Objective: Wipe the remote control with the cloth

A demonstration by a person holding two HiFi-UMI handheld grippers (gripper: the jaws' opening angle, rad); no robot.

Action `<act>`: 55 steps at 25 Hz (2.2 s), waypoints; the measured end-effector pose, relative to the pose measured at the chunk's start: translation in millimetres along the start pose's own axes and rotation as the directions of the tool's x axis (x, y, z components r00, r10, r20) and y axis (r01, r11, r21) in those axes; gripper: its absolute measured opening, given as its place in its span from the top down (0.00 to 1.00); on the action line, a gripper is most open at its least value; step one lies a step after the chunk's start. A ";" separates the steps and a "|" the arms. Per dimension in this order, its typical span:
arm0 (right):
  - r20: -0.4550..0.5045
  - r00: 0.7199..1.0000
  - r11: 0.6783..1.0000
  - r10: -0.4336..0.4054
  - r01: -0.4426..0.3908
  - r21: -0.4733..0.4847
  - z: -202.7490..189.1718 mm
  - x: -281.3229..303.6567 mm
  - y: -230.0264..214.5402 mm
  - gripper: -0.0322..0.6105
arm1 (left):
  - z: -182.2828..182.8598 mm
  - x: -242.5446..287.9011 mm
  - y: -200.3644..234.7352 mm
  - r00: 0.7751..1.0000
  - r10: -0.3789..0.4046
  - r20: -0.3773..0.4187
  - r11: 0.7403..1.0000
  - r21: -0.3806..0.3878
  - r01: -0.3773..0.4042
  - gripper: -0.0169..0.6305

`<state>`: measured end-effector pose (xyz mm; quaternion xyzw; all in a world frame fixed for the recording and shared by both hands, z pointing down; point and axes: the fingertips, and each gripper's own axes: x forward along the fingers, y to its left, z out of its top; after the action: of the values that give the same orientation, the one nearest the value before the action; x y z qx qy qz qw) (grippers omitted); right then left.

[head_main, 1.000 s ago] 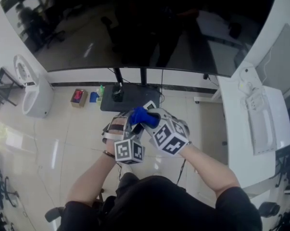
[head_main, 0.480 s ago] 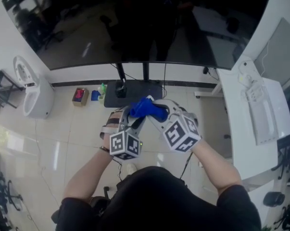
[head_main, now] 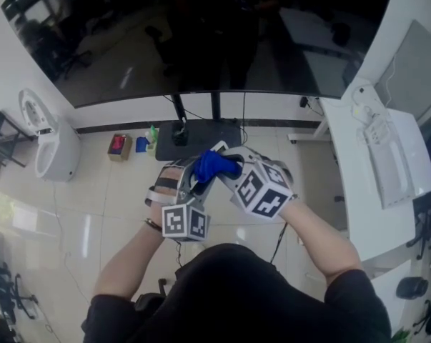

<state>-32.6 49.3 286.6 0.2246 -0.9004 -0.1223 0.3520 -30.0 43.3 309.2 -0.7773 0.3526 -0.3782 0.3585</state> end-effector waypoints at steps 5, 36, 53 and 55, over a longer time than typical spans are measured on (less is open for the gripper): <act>-0.019 0.995 0.995 -0.096 0.096 0.030 -16.7 -8.9 -27.3 0.77 | 1.1 -1.5 1.7 1.000 0.003 0.016 0.996 -0.084 -0.002 0.65; 0.487 0.861 0.770 -0.146 -0.211 0.603 -14.6 -14.6 -69.1 0.77 | 14.1 -8.6 46.5 0.612 0.414 0.674 -0.365 -0.493 0.790 0.66; 0.500 0.866 0.788 -0.032 -0.286 0.546 -9.9 -15.4 -5.3 0.77 | 9.5 -10.0 65.0 0.620 0.461 0.634 -0.362 -0.504 0.784 0.66; 0.497 0.866 0.784 -0.049 -0.275 0.557 -15.3 -19.7 -16.3 0.77 | 16.0 -11.5 55.5 0.623 0.430 0.654 -0.354 -0.512 0.782 0.66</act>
<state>-4.0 43.9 280.0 0.2317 -0.9615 0.1447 0.0296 -37.3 30.0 252.3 -0.8310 0.1507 0.3420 -0.4120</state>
